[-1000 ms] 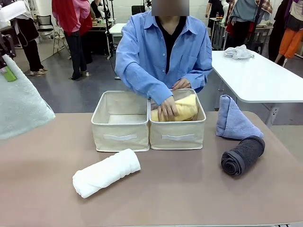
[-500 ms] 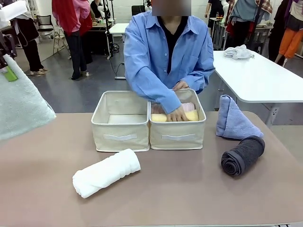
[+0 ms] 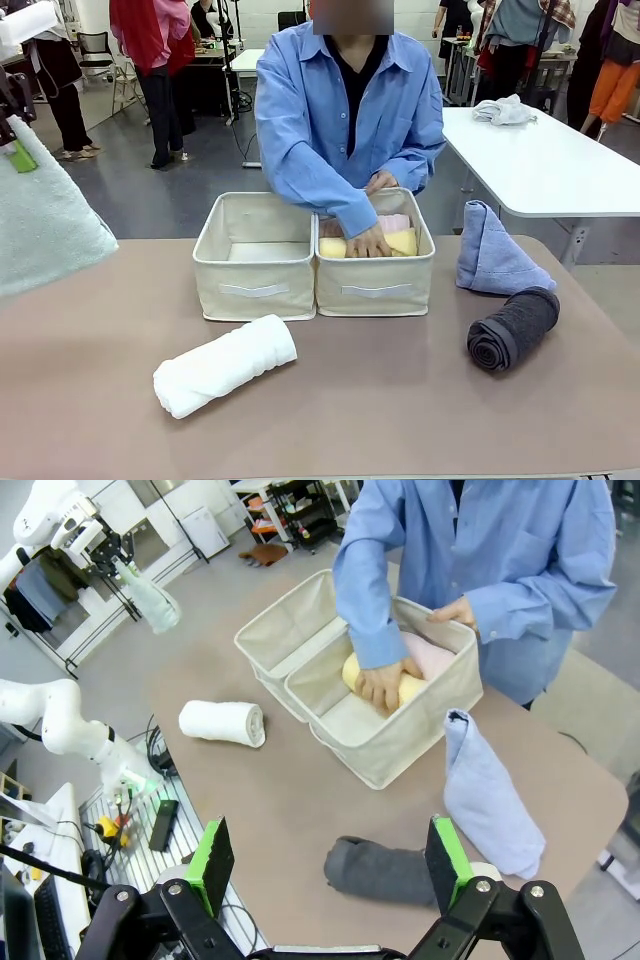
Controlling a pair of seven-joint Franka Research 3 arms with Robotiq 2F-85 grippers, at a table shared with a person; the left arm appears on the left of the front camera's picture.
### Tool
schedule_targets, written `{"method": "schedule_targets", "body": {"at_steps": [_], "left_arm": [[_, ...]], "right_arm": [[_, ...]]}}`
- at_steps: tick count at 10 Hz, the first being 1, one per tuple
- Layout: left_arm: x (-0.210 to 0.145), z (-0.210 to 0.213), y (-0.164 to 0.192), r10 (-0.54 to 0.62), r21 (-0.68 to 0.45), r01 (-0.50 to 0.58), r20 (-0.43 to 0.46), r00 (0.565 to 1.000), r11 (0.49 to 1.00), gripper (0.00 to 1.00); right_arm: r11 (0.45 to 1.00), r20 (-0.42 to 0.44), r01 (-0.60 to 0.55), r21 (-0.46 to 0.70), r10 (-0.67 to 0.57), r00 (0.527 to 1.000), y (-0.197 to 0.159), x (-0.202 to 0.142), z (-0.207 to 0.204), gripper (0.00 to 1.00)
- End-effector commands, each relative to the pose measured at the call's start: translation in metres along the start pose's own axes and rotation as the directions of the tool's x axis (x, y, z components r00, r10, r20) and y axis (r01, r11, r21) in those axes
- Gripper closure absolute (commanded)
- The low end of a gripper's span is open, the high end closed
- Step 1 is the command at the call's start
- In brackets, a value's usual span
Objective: Sort the towels based on their folding style.
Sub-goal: Pick up one triangle-folded towel and place it in the left Fabric basket.
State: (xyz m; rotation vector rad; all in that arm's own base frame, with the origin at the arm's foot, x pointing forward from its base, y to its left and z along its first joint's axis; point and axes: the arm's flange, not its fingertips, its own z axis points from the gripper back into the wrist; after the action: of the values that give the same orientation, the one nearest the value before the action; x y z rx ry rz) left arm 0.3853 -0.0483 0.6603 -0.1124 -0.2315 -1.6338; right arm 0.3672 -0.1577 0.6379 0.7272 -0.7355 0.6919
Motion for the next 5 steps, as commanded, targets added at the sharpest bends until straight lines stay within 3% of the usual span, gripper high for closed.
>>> {"method": "schedule_targets", "body": {"at_steps": [1,5], "left_arm": [[0.019,-0.002,0.016,-0.069,0.018,0.070,-0.064,0.996,0.997,0.84],[0.077,-0.007,0.047,-0.095,0.050,0.102,-0.117,0.989,0.994,0.84]], "right_arm": [[1.000,0.014,-0.007,0.012,0.007,1.000,0.001,-0.001,-0.001,0.00],[1.000,0.014,-0.007,0.012,0.007,1.000,0.001,-0.001,-0.001,0.00]]}}
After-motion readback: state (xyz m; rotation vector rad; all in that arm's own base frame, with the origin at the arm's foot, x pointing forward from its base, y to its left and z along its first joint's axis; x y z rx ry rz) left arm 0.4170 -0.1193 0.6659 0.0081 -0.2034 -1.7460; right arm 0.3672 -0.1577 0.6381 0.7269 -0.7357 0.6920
